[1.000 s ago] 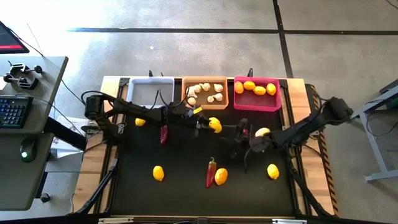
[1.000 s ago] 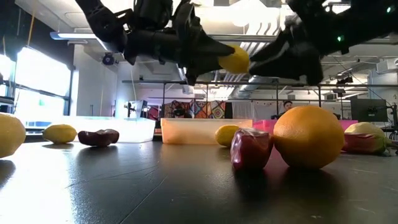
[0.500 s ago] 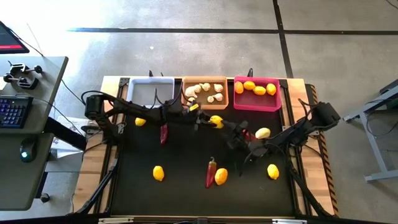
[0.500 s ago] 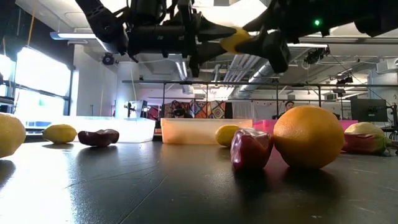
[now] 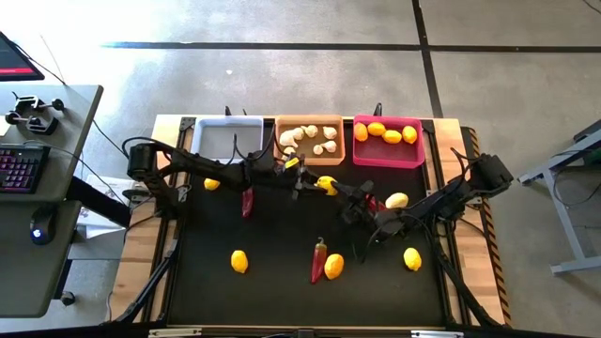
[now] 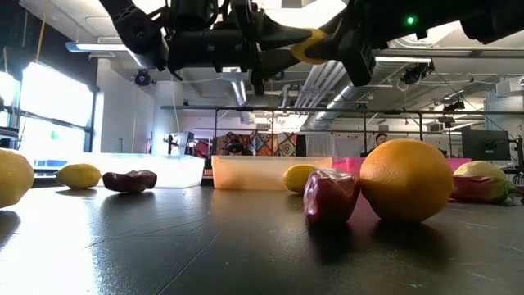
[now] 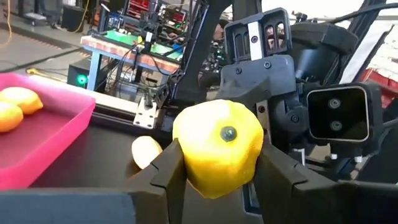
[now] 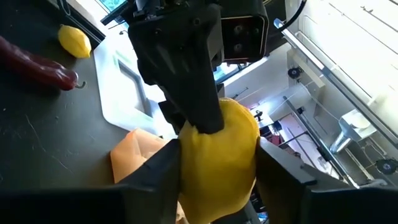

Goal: Sort produce into baskets
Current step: Put the orange lemon into the pink bin, then put the yellow lemon into the pink bin

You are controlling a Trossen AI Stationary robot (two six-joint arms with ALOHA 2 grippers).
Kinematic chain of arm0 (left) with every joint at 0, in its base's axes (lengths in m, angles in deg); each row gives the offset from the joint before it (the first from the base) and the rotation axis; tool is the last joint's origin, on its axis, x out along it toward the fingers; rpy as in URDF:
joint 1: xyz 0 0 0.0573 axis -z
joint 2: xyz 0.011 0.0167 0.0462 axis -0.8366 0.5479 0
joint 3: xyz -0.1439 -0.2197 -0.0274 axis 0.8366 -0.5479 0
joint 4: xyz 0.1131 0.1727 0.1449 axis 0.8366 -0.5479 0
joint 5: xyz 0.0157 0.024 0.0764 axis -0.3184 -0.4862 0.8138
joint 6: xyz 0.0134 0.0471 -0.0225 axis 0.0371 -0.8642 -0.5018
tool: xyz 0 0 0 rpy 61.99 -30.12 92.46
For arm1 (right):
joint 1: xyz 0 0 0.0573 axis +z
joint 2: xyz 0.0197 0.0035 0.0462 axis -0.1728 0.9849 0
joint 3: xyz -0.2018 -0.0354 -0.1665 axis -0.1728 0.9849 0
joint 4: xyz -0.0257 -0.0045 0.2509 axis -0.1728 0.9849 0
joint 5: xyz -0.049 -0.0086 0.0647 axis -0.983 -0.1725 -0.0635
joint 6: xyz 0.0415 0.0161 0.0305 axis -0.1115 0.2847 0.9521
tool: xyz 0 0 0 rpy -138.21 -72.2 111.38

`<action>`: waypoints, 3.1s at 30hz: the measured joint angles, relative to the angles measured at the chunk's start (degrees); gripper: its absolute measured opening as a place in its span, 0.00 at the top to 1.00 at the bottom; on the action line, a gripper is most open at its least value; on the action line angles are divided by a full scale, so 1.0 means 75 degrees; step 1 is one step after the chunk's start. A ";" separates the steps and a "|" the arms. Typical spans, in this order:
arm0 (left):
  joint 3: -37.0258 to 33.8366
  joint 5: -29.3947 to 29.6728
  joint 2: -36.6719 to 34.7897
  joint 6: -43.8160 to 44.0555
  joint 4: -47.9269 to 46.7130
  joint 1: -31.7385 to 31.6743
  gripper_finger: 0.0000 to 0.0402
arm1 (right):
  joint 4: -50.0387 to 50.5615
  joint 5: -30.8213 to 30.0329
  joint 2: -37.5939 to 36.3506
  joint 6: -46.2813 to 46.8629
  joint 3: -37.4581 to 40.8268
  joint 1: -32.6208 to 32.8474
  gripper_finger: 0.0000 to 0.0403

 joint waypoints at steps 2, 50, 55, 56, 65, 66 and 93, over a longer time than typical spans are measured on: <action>0.0000 0.0073 0.0000 -0.0240 -0.0014 0.0003 0.66 | 0.0013 -0.0045 0.0001 -0.0024 0.0000 -0.0003 0.65; -0.0012 0.1568 -0.0050 -0.2545 -0.0443 0.0087 0.34 | 0.9250 0.4778 -0.2397 1.2050 -0.0227 -0.6960 0.67; -0.0012 0.1571 -0.0050 -0.2481 -0.0449 0.0087 0.34 | 0.9255 0.5392 -0.1915 1.2485 -0.0227 -0.7301 0.67; -0.0012 0.1571 -0.0050 -0.2481 -0.0454 0.0087 0.34 | 0.9261 0.5503 -0.1829 1.2557 -0.0227 -0.7350 0.67; -0.0012 0.1569 -0.0050 -0.2481 -0.0455 0.0087 0.34 | 0.9193 0.5927 -0.1255 1.2720 -0.0227 -0.7583 0.66; -0.0012 0.1571 -0.0050 -0.2481 -0.0455 0.0087 0.34 | 0.9188 0.5954 -0.1234 1.2722 -0.0227 -0.7597 0.66; -0.0012 0.1369 -0.0049 -0.2486 -0.0682 0.0085 0.34 | 0.8719 0.6999 -0.1942 1.1635 -0.0227 -0.7558 0.39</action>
